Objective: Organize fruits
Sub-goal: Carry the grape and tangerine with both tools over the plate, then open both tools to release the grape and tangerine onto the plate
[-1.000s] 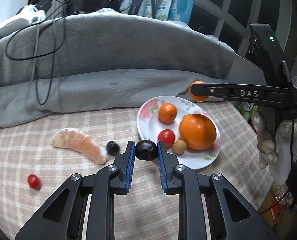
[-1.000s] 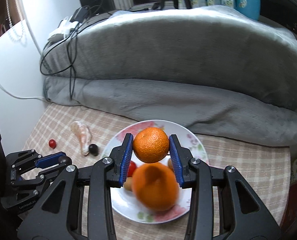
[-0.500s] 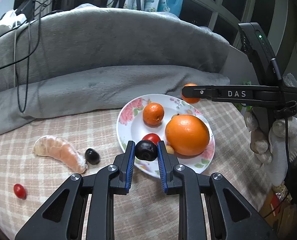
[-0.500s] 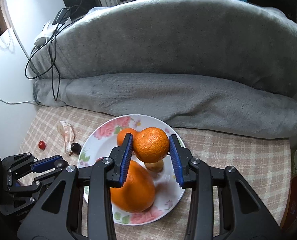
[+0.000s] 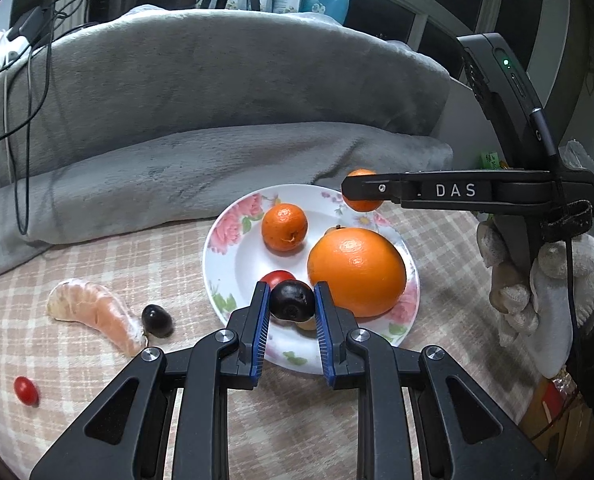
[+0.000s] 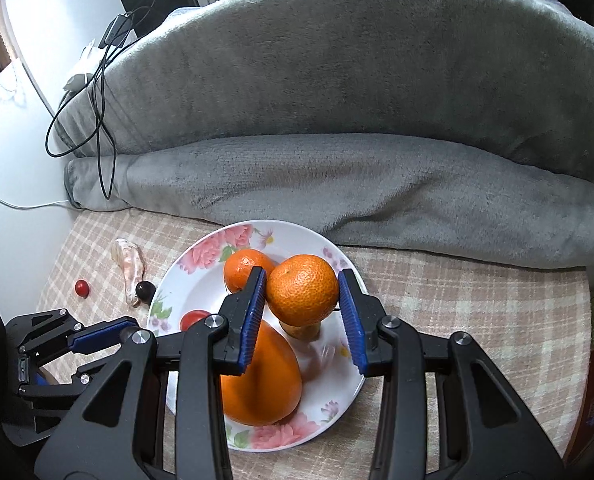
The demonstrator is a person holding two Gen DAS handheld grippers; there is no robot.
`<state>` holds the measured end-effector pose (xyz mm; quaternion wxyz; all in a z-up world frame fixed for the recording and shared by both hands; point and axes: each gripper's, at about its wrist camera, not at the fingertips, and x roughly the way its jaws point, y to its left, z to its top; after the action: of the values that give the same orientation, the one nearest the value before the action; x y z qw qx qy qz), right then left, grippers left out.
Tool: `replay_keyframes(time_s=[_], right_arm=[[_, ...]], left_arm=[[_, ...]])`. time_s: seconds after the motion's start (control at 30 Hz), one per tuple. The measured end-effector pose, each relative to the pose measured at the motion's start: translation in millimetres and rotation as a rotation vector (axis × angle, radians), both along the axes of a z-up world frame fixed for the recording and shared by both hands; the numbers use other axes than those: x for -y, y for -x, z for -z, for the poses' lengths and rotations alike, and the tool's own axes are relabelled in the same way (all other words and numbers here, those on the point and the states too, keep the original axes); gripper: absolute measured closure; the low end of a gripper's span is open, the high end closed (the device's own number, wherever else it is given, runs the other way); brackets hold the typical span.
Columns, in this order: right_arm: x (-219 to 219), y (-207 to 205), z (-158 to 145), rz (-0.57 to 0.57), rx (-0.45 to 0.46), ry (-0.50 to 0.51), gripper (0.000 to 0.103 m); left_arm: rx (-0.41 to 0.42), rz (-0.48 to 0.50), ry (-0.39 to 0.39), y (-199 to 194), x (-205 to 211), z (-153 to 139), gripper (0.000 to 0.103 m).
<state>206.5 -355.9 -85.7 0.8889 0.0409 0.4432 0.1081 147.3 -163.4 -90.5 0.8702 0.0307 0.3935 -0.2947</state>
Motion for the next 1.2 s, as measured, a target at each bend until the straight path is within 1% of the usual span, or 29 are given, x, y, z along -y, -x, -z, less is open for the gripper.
replay_keyframes(time_s=[0.37,0.5,0.67,0.7,0.73,0.77,0.8,0.83,0.9,0.93,0.97,1.03,1.07,1.1,1.13,1.17,1.2], right_arm=[[-1,1,1,0.000,-0.003,0.004,0.063],[-2,2,-2,0.001,0.011,0.001,0.054],[-2,3,-8,-0.003,0.025,0.002,0.054],[-3,4,-9,-0.002,0.029,0.004,0.049],[-3,5,-10,-0.002,0.034,0.005,0.041],[-3,6,-11,0.001,0.042,0.007,0.037],[-3,6,-12,0.002,0.049,0.009,0.034],[-3,7,-14,0.004,0.057,0.012,0.034],[-4,7,-16,0.005,0.060,0.015,0.033],[-4,8,-16,0.006,0.061,0.017,0.033],[-4,8,-17,0.005,0.061,0.019,0.033],[-6,8,-17,0.004,0.063,0.026,0.032],[-6,8,-18,0.005,0.064,0.031,0.031],[-7,9,-18,0.007,0.067,0.034,0.026],[-8,9,-19,0.009,0.071,0.034,0.020],[-8,10,-20,0.011,0.076,0.033,0.019],[-8,11,-21,0.012,0.083,0.031,0.018]], left_arm=[[-0.003,0.015,-0.005,0,8,0,0.082],[-0.004,0.021,-0.012,-1,11,2,0.082],[0.006,0.017,-0.008,0,11,1,0.081],[0.008,0.017,-0.008,1,11,1,0.081],[0.009,0.016,-0.008,1,10,1,0.079],[0.011,0.016,-0.007,2,10,0,0.073],[0.012,0.015,-0.005,2,10,0,0.071],[0.015,0.013,-0.005,2,9,0,0.069],[0.019,0.012,-0.004,3,7,-1,0.069],[0.020,0.011,-0.003,3,6,-1,0.067],[0.022,0.009,-0.002,3,6,-2,0.060],[0.031,0.005,0.002,4,3,-4,0.053],[0.034,0.003,0.003,5,2,-5,0.053],[0.035,0.003,0.003,6,1,-6,0.053],[0.039,0.002,0.003,7,0,-7,0.050],[0.043,0.000,0.003,7,-1,-8,0.046],[0.048,-0.004,0.004,8,-3,-9,0.044]])
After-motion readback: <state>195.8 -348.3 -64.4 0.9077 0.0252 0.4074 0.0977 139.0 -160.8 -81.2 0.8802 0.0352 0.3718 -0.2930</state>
